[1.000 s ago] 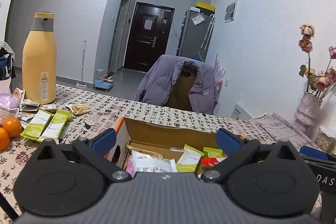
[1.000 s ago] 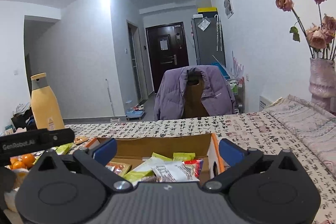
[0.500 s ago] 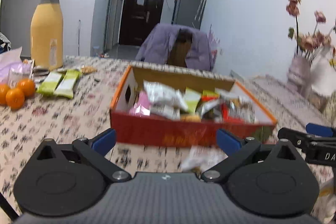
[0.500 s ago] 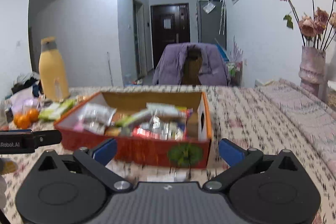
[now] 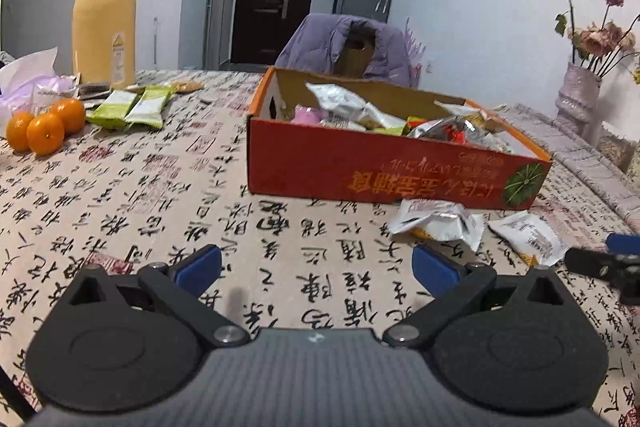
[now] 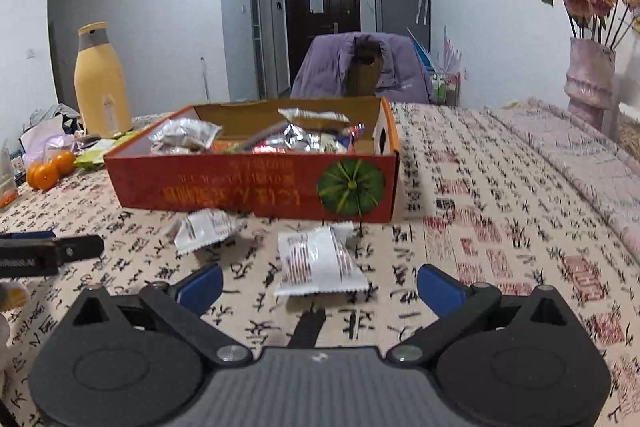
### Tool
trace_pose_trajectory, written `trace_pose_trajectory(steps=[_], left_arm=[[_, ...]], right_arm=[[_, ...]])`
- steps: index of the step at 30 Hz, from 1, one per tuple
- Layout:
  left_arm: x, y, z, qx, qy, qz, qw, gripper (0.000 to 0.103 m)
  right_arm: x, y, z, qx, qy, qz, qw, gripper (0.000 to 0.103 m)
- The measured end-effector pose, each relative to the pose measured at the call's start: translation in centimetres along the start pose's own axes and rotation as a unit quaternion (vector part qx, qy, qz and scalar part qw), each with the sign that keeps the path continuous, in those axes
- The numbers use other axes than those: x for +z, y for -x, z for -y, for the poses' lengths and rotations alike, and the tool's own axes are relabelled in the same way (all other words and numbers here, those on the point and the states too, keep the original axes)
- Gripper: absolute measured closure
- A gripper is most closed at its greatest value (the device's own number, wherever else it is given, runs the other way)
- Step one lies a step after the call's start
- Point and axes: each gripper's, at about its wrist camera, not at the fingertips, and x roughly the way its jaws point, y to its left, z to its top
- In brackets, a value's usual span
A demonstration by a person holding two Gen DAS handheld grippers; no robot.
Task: Organize snacks
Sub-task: 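Grasp a white sachet with the right gripper and lift, then grasp another white sachet with the left gripper and lift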
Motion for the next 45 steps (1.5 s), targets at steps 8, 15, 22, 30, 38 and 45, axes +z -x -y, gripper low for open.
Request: trace_pose_trajectory(steps=[8,15,22,30,38,45], left_arm=[[0.0,-0.4,0.2,-0.012,-0.006,-0.009,0.9999,0.0],[-0.2,-0.3,0.5,-0.016,-0.014,-0.005,0.9998,0.0],[-0.1,-0.4,0.3,-0.017,-0.009,-0.009,0.9998,0.0],[-0.1,-0.6,0.3,-0.012,-0.006,-0.012,0.9998,0.0],[0.8,-1.1,1.2,0.005,-0.003,-0.04,0.9992,0.0],[3.8,-2.4,5.1,0.014,0.008,-0.057,0.9982,0.0]], right_arm=[[0.3,-1.0,-0.2,-0.004,0.004,-0.022,1.0,0.0],[1.1,-3.4,-1.0,-0.009,0.019,-0.047,0.999,0.0],[2.2,-6.3,-1.1,-0.009,0.024,-0.07,0.997,0.027],[2.4,-7.0,-1.2,-0.002,0.036,-0.071,0.997,0.057],[2.7,-4.3,0.4,0.009,0.012,-0.021,1.0,0.06],[3.4,-3.4,3.6,-0.016,-0.014,0.0,1.0,0.06]])
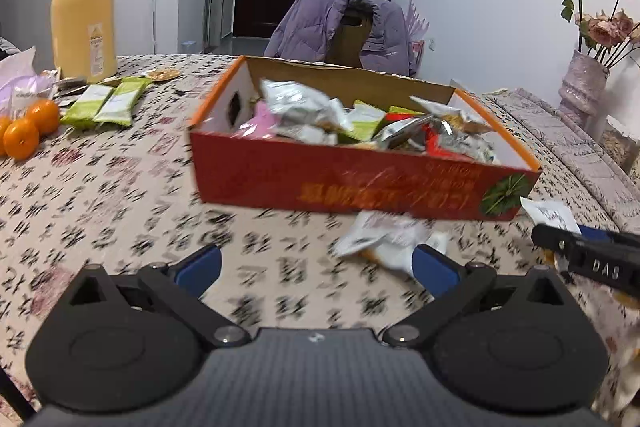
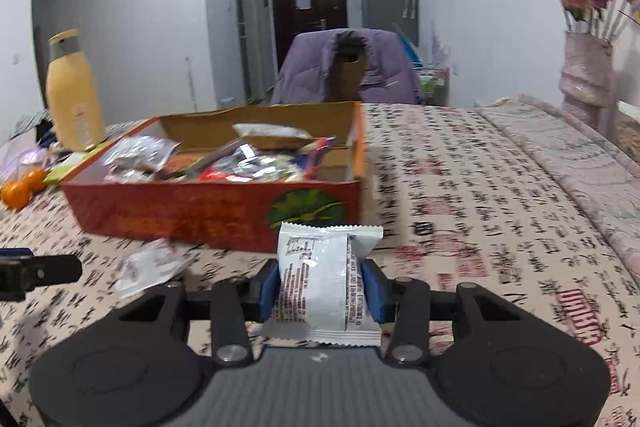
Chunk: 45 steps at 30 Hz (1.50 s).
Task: Organize snacks
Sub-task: 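Grasp another white sachet with the left gripper and lift, then carry both sachets into the box and open both grippers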
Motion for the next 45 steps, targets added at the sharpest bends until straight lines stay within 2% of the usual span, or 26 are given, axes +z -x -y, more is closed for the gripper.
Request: trace_pose_trajectory(steps=[4,9,17,23,24,30,31,32,41,45], left_arm=[[1.6,-1.7,2.5,0.012,0.017,-0.018,0.9996,0.0],[2.8,-4.3,4.8,0.045,0.031,-0.043,0.9976,0.0],[2.7,-7.6,6.8,0.109,0.03,-0.07,0.9912,0.0],[2.0,-8.5,7.1,0.127,0.029,-0.088,0.9875,0.001],[1.9,-8.5,7.0,0.126,0.03,-0.091,0.9874,0.002],[1.3,-8.1,6.9,0.116,0.023,-0.086,0.9893,0.024],[1.2,-7.9,6.9,0.113,0.022,-0.084,0.9898,0.03],[1.2,-7.7,6.8,0.11,0.02,-0.081,0.9905,0.041],[0.3,-5.6,6.2,0.064,0.012,-0.06,0.9961,0.044],[0.6,-2.8,5.9,0.031,-0.006,-0.03,0.999,0.044]], right_arm=[[0.1,-0.2,1.5,-0.02,-0.017,0.015,1.0,0.06],[-0.2,-0.8,1.7,-0.023,-0.024,0.034,0.999,0.06],[-0.6,-1.6,1.7,-0.007,-0.034,0.036,0.999,0.06],[-0.8,-1.4,1.6,0.004,-0.034,0.039,0.999,0.059],[-0.9,-1.3,1.6,0.005,-0.035,0.039,0.999,0.059],[-0.9,-1.4,1.7,0.006,-0.039,0.037,0.999,0.059],[-0.9,-1.4,1.7,0.006,-0.039,0.037,0.999,0.059],[-0.9,-1.4,1.7,0.006,-0.039,0.037,0.999,0.059],[-1.0,-1.2,1.5,0.007,-0.033,0.044,0.998,0.059],[-1.1,0.2,1.2,0.012,-0.021,0.062,0.998,0.059]])
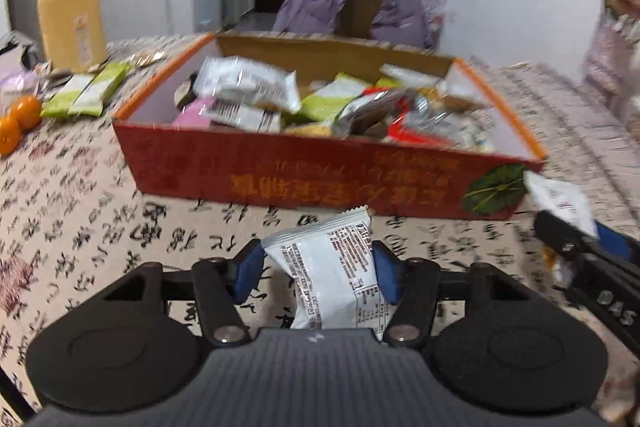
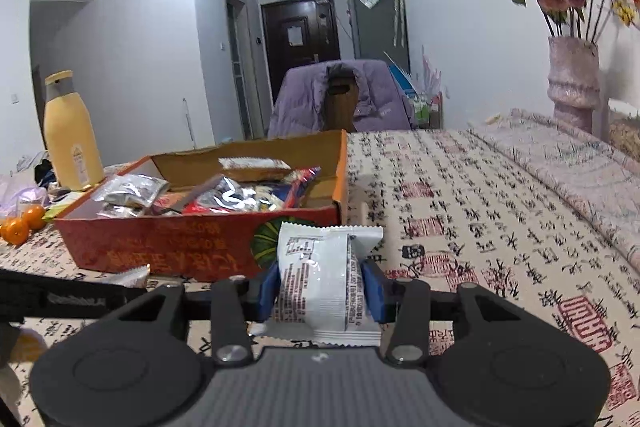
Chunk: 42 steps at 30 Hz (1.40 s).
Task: Organize snacks
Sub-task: 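Carry both sachets into the box and open both grippers, then withdraw both open tools from the box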
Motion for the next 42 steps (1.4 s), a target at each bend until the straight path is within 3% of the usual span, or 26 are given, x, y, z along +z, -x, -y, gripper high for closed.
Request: trace_pose_trajectory(steps=[5,11,15,21,23,25,26,27,34,37,42], left_arm=[[2.5,3.3,-0.8,-0.028,-0.014,0.062,0.9976,0.044],[8.4,3.4,-1.7,-0.01,-0.019,0.119,0.9927,0.044],[11.9,1.3,-2.5,0.022,-0.013,0.119,0.9925,0.044],[14.3,-3.7,-3.9,0.057,-0.011,0.1,0.9933,0.038],[14.3,-4.3,-4.5,0.057,-0.011,0.098,0.9935,0.018],[13.9,-4.2,-5.4,0.053,-0.004,0.105,0.9931,0.003],[13.5,-3.8,-5.9,0.049,-0.002,0.113,0.9924,0.0],[13.3,-3.5,-6.3,0.039,0.0,0.119,0.9921,0.0],[10.8,0.2,-8.3,-0.002,0.016,0.134,0.9908,0.0],[8.8,2.6,-9.1,-0.028,0.01,0.144,0.9891,0.0],[4.9,6.6,-9.9,-0.04,-0.001,0.159,0.9865,0.0]], right_arm=[[2.1,2.1,-1.8,0.027,0.016,0.017,0.999,0.059],[7.7,0.1,-4.8,0.044,0.039,0.021,0.998,0.059],[10.8,-4.2,-5.8,0.05,0.028,0.003,0.998,0.059],[12.2,-10.7,-6.9,0.014,0.039,-0.033,0.999,0.058],[11.9,-11.7,-6.9,0.005,0.042,-0.041,0.998,0.058],[11.3,-12.0,-6.9,0.004,0.043,-0.046,0.998,0.038],[11.1,-11.8,-6.7,0.007,0.04,-0.045,0.998,0.013],[10.9,-11.4,-6.6,0.009,0.037,-0.04,0.998,0.0],[9.7,-7.0,-6.3,0.021,0.037,-0.01,0.999,0.0],[8.6,-3.5,-6.5,0.026,0.047,0.005,0.999,0.0],[5.5,2.9,-6.8,0.025,0.067,0.045,0.996,0.0]])
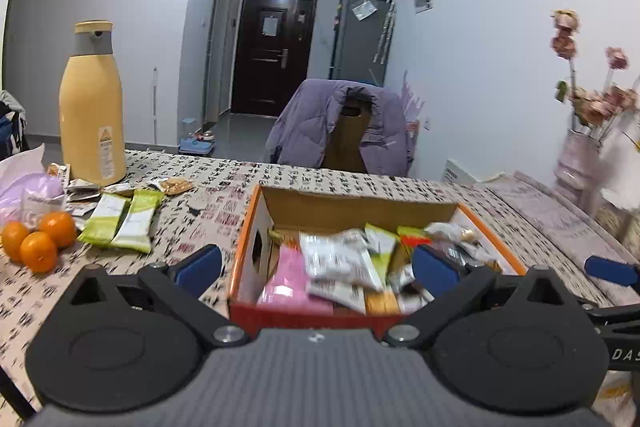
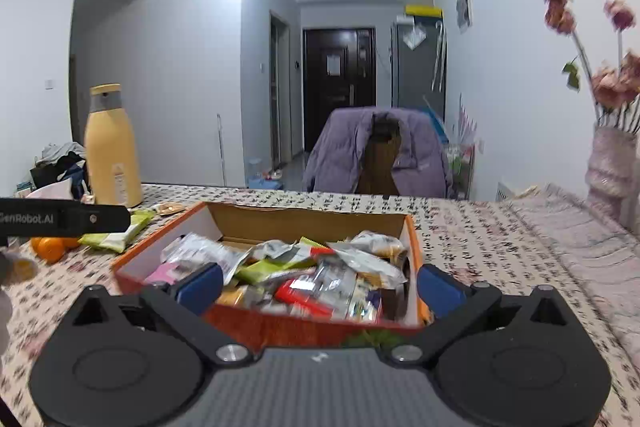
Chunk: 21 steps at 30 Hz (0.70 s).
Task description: Organize snacks
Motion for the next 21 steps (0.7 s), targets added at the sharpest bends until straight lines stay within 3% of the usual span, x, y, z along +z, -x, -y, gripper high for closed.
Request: trace_pose_trajectory(steps=[4,9,21], left_arm=[[-2.8,3.9,0.1,0.011,-0.016,0.019,0.9996,0.0],[-6.0,6.3,0.0,-0.001,-0.027,-0.003,0.9996,0.0],[-9.7,8.2,-0.6,0.003,-0.021,-0.034,0.9992,0.0]], right_arm=[[-2.6,3.7,-0.1,-0.001,-0.005,-0.004,1.0,0.0],[-5.3,6.8,-0.2,-0.002,-0.021,-0.024,0.999,0.0],[-7.9,8.2,-0.3,0.008,-0.043,-0.046,0.998,0.0]])
